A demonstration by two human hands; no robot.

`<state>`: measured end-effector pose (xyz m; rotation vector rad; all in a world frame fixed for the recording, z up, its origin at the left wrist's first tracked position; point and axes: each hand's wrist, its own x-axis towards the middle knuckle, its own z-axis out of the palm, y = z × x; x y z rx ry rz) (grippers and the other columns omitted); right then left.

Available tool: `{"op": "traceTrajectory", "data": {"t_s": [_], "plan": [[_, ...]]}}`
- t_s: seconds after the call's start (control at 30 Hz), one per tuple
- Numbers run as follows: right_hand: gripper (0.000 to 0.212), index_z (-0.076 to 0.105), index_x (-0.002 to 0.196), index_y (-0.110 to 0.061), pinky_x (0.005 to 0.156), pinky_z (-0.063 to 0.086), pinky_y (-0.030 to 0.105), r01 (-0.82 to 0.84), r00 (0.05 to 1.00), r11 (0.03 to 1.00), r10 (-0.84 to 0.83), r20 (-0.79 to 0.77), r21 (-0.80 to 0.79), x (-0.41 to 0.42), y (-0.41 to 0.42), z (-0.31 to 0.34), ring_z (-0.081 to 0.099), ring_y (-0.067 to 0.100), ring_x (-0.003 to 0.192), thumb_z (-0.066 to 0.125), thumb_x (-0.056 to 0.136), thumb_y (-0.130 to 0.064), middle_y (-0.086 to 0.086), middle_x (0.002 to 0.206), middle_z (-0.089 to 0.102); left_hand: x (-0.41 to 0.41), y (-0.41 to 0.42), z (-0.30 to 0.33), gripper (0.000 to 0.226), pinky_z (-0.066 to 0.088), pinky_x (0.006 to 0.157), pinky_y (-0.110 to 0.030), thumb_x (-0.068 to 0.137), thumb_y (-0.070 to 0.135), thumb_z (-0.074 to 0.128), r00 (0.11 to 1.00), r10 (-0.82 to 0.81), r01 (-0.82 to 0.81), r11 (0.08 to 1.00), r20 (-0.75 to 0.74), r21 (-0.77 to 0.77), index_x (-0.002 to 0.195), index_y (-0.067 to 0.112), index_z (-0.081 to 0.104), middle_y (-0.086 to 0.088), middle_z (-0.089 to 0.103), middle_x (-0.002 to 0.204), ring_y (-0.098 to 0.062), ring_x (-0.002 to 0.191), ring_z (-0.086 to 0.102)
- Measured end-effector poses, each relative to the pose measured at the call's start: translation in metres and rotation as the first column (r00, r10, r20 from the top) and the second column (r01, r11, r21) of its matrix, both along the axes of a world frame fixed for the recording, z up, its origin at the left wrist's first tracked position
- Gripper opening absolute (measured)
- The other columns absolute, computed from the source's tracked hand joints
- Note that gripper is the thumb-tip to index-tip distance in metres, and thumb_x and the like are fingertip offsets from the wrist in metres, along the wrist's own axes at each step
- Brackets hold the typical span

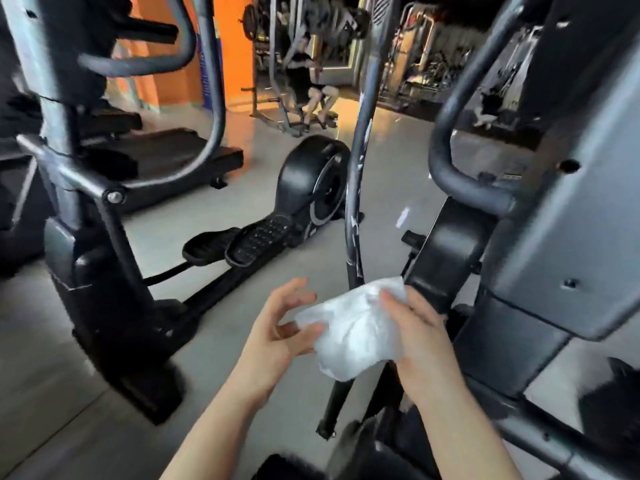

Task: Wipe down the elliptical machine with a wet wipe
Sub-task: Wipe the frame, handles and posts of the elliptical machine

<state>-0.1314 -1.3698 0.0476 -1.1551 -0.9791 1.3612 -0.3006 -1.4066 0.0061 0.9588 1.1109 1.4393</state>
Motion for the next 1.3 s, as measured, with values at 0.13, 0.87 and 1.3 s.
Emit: {"op": "traceTrajectory", "data": {"t_s": [0.13,0.87,1.3], "plan": [[0.029,0.074,0.070,-0.030,0.070,0.047,0.027,0.091,0.990,0.992,-0.099,0.096,0.087,-0.015,0.037,0.006,0.063,0.005,0.069,0.062,0.092,-0.016,-0.009,0.071,0.068,-0.011,0.055,0.004,0.063,0.056,0.066,-0.028,0.079,-0.011,0.069,0.998,0.007,-0.006,1.000,0.064,-0.009,0.126,0.029,0.053,-0.011,0.067,0.104,-0.018,0.081,0.066],[0.029,0.053,0.121,-0.026,0.109,0.029,0.017,0.384,0.511,0.309,-0.856,0.078,0.870,-0.171,0.332,0.111,0.030,0.010,0.142,0.032,0.102,-0.032,0.008,0.153,0.035,-0.119,0.403,0.136,0.025,0.052,0.090,-0.033,0.091,0.039,0.050,0.912,-0.326,0.409,0.767,-0.249,0.494,0.105,0.027,0.066,0.016,0.070,0.099,-0.010,0.095,0.067],[0.062,0.006,0.152,-0.018,0.117,0.019,0.020,0.405,0.084,0.244,-0.970,0.230,0.881,-0.174,0.378,0.041,0.016,0.009,0.147,0.037,0.099,-0.009,-0.010,0.157,0.013,-0.101,0.457,0.123,0.030,0.051,0.093,-0.023,0.096,0.041,0.041,0.802,-0.528,0.594,0.655,-0.278,0.467,0.120,0.032,0.056,0.019,0.067,0.108,-0.007,0.105,0.064]]}}
